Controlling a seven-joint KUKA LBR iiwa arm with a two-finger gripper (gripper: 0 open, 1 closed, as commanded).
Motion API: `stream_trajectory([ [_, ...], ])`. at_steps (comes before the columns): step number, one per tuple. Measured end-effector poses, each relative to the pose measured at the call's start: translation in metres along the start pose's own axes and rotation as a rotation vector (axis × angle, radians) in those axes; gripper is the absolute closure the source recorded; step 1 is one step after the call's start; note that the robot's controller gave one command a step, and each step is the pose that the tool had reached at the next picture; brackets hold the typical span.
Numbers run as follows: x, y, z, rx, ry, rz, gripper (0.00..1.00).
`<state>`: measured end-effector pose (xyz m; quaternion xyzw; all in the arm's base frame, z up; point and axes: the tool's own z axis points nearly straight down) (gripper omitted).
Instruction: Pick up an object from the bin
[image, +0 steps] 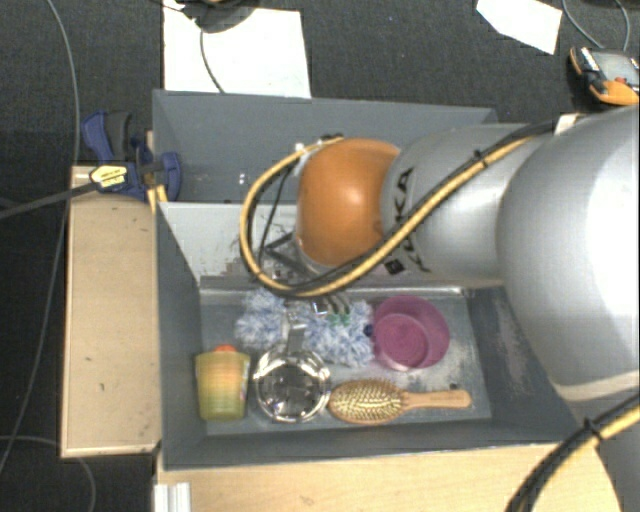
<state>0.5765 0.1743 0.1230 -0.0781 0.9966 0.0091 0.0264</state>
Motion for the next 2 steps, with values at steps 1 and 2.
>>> stream_trajectory([
  [1,-0.006,-0.019,-0.115,0.002,0.01,0.051,0.0],
  [2,-0.001,-0.012,-0.026,0.0,0.006,0.039,0.0],
])
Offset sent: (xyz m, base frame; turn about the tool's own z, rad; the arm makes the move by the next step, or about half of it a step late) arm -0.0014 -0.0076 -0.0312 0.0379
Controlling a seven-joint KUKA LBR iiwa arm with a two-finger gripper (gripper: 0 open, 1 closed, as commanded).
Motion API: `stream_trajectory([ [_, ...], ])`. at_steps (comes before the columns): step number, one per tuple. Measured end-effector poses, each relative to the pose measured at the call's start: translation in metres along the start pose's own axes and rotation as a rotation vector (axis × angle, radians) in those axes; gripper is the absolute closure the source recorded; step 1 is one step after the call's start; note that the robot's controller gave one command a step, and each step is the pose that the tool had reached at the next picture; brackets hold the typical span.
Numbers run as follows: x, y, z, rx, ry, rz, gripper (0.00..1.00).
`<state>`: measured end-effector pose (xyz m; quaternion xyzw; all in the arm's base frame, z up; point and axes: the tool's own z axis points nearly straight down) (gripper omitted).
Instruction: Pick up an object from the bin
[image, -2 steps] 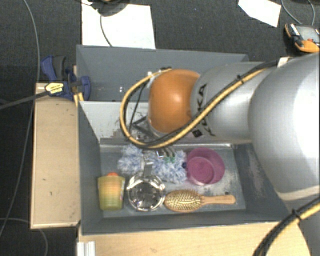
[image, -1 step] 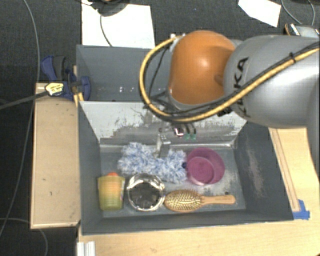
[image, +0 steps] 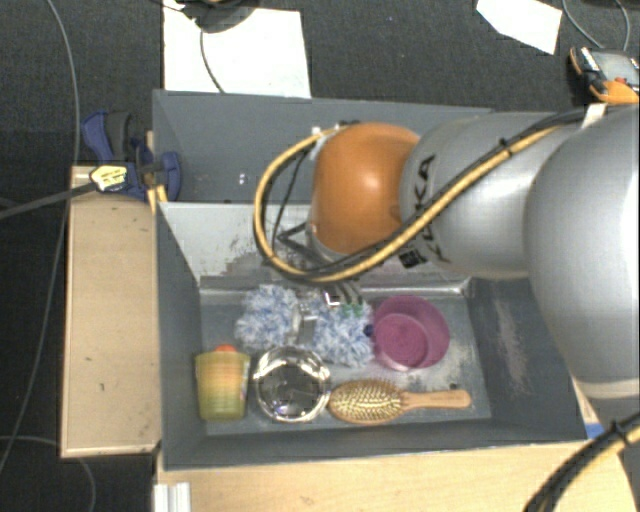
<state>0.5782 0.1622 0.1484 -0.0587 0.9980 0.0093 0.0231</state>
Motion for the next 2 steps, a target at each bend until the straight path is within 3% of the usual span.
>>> stream_trajectory([
  [1,0.0044,0.0038,0.0269,-0.001,-0.006,-0.008,1.0],
  [2,0.0045,0.0049,0.0209,-0.001,-0.008,-0.01,1.0],
])
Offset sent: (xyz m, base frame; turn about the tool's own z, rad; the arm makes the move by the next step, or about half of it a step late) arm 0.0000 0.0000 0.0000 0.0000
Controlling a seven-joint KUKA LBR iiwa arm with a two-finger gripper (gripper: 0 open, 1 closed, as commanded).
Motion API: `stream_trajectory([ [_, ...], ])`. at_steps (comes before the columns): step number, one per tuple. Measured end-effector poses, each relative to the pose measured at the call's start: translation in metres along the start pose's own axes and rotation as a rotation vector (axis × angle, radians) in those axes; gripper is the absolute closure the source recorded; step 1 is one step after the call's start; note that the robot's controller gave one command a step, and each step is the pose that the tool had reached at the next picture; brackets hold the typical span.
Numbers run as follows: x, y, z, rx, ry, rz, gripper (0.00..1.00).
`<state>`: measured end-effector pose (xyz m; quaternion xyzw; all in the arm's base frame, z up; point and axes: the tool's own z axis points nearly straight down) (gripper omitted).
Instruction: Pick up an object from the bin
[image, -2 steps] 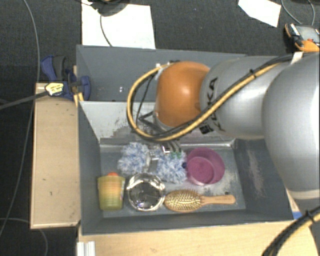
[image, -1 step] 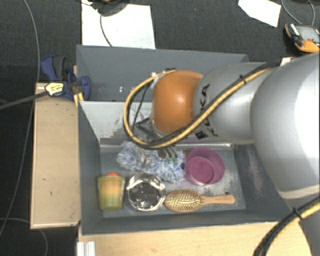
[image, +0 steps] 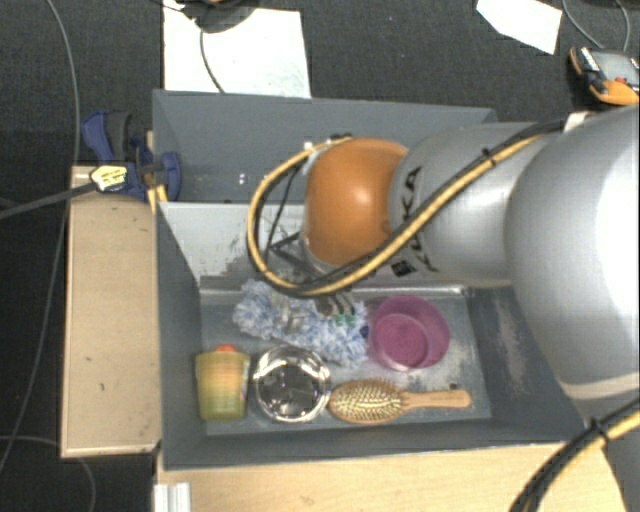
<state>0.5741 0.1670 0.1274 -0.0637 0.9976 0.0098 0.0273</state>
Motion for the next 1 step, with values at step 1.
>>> stream_trajectory([
  [1,0.0051,0.0275,-0.0465,-0.002,-0.007,-0.17,1.0],
])
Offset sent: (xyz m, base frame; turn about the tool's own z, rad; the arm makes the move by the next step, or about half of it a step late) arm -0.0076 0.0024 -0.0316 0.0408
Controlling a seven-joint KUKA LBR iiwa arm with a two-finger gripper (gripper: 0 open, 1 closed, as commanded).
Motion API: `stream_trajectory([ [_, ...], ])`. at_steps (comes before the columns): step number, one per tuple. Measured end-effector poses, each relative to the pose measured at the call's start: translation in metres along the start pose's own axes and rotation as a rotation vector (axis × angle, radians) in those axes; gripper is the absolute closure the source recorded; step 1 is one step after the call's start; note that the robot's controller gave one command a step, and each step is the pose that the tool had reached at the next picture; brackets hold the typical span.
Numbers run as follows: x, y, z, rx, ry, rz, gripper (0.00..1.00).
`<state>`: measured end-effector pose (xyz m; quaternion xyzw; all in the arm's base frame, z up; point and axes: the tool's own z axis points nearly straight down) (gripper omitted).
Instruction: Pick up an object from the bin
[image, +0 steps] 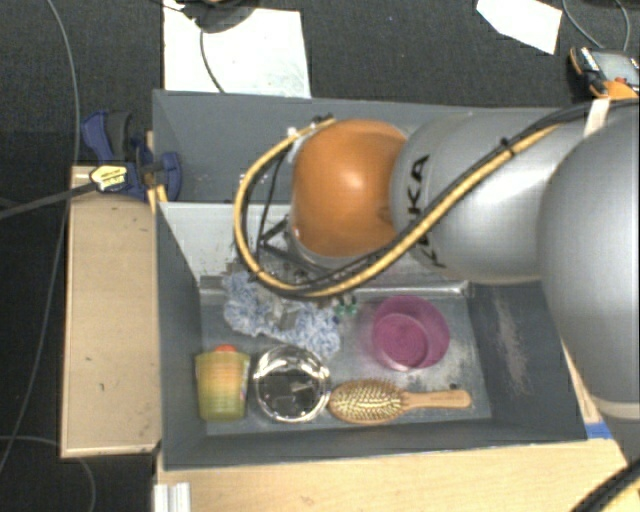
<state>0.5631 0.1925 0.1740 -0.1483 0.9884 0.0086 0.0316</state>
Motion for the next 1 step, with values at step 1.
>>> stream_trajectory([
  [1,0.0003,-0.0024,0.0072,0.0,0.0,0.022,1.0],
])
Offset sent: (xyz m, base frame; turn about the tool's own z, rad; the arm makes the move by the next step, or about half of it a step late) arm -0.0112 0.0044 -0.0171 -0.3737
